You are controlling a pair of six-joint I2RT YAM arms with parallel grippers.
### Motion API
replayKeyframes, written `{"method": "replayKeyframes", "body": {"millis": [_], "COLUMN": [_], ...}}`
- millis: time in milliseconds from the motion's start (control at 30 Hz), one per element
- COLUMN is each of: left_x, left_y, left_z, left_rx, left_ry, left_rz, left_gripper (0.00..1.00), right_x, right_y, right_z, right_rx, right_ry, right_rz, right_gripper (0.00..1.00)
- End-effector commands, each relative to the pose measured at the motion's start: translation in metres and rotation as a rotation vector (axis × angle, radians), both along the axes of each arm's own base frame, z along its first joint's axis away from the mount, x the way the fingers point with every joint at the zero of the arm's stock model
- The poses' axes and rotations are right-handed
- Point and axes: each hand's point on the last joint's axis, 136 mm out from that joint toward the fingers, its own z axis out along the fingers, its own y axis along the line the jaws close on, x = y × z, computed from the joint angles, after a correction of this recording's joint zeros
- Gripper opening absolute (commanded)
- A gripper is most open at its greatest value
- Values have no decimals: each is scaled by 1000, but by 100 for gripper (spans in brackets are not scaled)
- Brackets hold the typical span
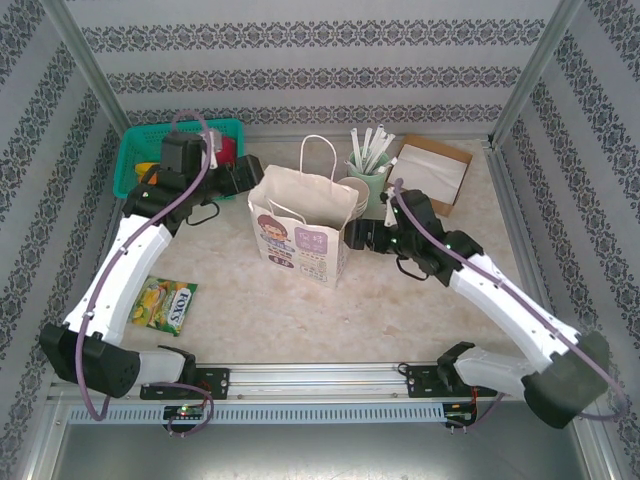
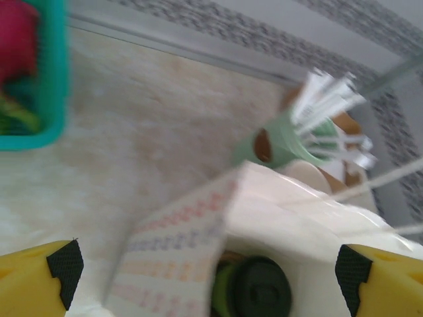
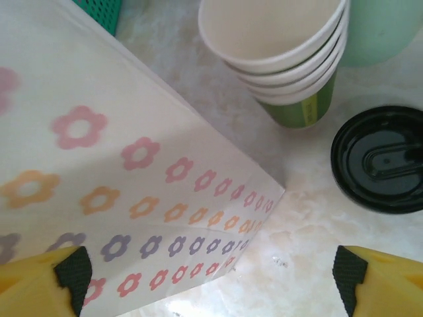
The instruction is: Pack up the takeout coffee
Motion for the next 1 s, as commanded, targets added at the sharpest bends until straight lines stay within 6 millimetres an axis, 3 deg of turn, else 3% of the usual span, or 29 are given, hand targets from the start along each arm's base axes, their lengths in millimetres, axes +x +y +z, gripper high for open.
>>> {"method": "replayKeyframes", "body": {"millis": [0, 133, 200, 400, 600, 700, 833, 967], "left_x": [9, 14, 17, 9, -8, -16, -26, -30], "left_y": [48, 72, 77, 72, 55, 47, 39, 32], "left_z": [1, -23, -46, -117, -168, -185, -201, -213], "left_rx": [-13, -66, -91, -110, -125, -127, -113, -92], "left_ry": [-31, 12, 77, 298, 449, 495, 547, 592], "left_rz": [250, 376, 409, 448, 414, 399, 377, 343], "left_gripper": [100, 100, 100, 100, 100, 100, 100, 100], "right_x": [-1, -4, -5, 0, 17, 21, 21, 24], "right_y": [-23, -42, -45, -9, -7, 5, 27, 46], "right_z": [-2, -9, -11, 0, 3, -2, -11, -7], "right_rx": [68, 172, 240, 452, 628, 734, 724, 709], "right_ry": [-7, 19, 39, 55, 31, 76, 148, 152], "right_rz": [-158, -319, -357, -241, -356, -342, -277, -218], "right_gripper": [98, 98, 98, 98, 98, 98, 98, 98]}}
